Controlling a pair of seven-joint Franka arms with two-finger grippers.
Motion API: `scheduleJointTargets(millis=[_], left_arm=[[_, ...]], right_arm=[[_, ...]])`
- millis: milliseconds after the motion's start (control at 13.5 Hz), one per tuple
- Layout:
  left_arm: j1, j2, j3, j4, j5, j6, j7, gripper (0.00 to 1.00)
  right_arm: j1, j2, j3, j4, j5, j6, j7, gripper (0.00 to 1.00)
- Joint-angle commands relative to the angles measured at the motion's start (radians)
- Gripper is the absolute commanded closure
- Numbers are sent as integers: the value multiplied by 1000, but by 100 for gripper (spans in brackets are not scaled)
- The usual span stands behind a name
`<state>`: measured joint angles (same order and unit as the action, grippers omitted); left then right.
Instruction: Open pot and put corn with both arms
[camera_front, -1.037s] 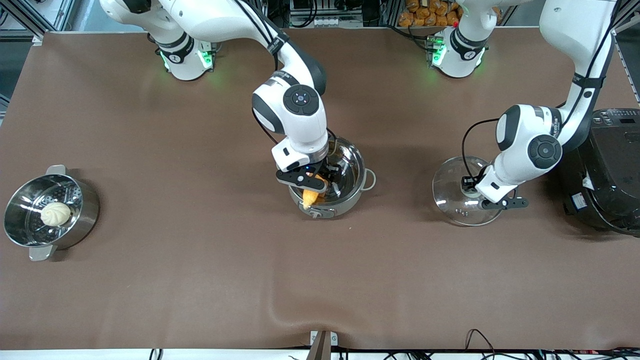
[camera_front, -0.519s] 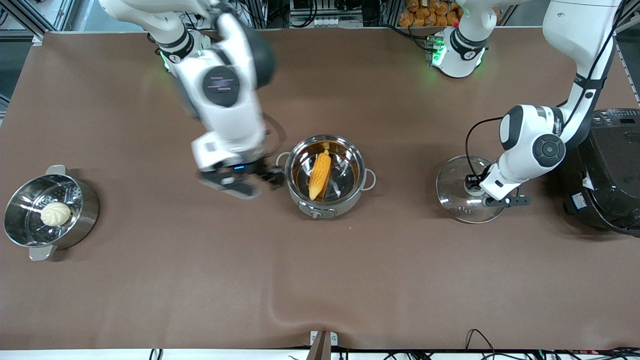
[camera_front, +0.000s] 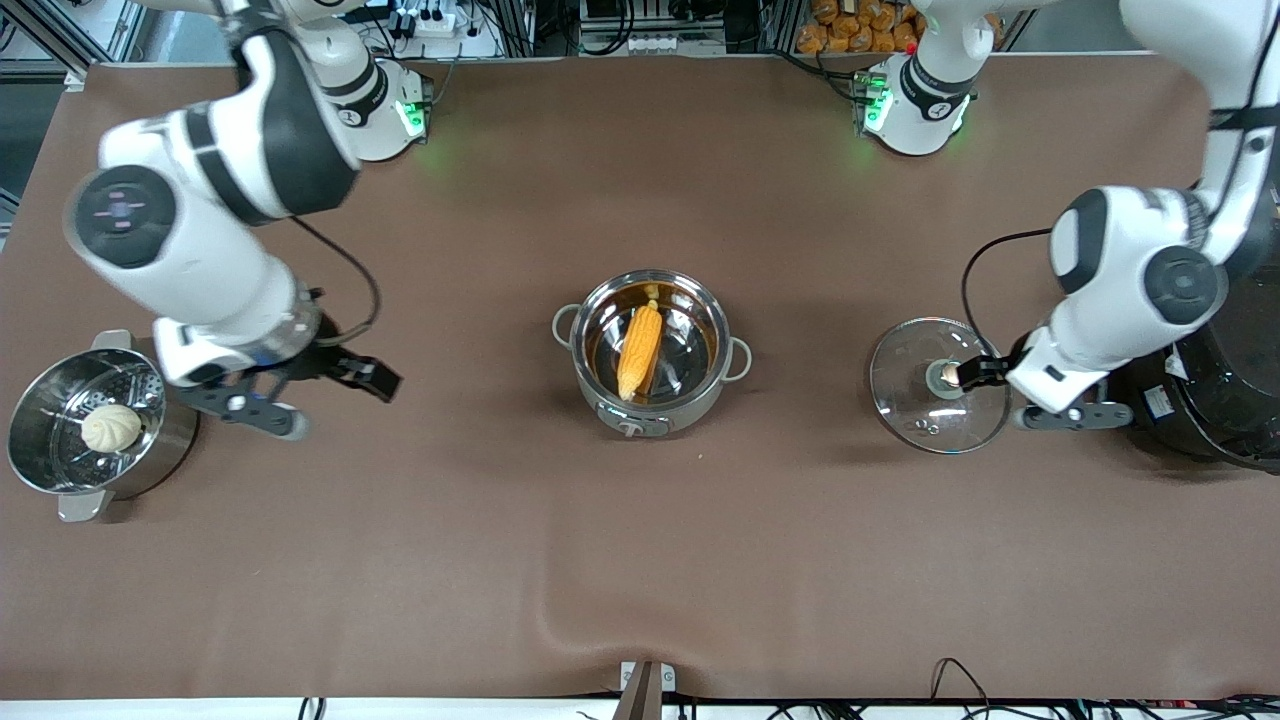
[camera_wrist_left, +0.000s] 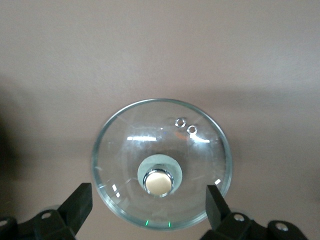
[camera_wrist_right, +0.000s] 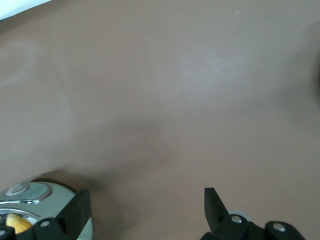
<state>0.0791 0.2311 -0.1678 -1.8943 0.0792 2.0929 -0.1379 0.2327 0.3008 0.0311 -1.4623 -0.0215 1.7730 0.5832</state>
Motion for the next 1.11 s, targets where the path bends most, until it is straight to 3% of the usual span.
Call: scheduleJointTargets(millis=[0,222,444,593,741,1037], left_arm=[[4,-50,-13,128,-13,-131,0,0],[4,-121,-24,228,-13,-293,-2,0],[4,-124,-38,358,-13,-468,1,0],[5,-137,-39,368,-15,-505,3,0],[11,-170,-36,368,-83,-520,-2,0],[-16,-210,-10,360,-85,-544,18,0]], right_arm=[[-113,-81,23,-33,20,-79,-269,0],[-180,-182,21,-32,18,-197,-372,0],[-223,-271,21,-32,6,-265,-429,0],[-269,-282,21,-29,5,-299,-525,0],[-273,-282,23,-15,5,-331,-517,0],[-294,-281,19,42,14,-372,-510,0]])
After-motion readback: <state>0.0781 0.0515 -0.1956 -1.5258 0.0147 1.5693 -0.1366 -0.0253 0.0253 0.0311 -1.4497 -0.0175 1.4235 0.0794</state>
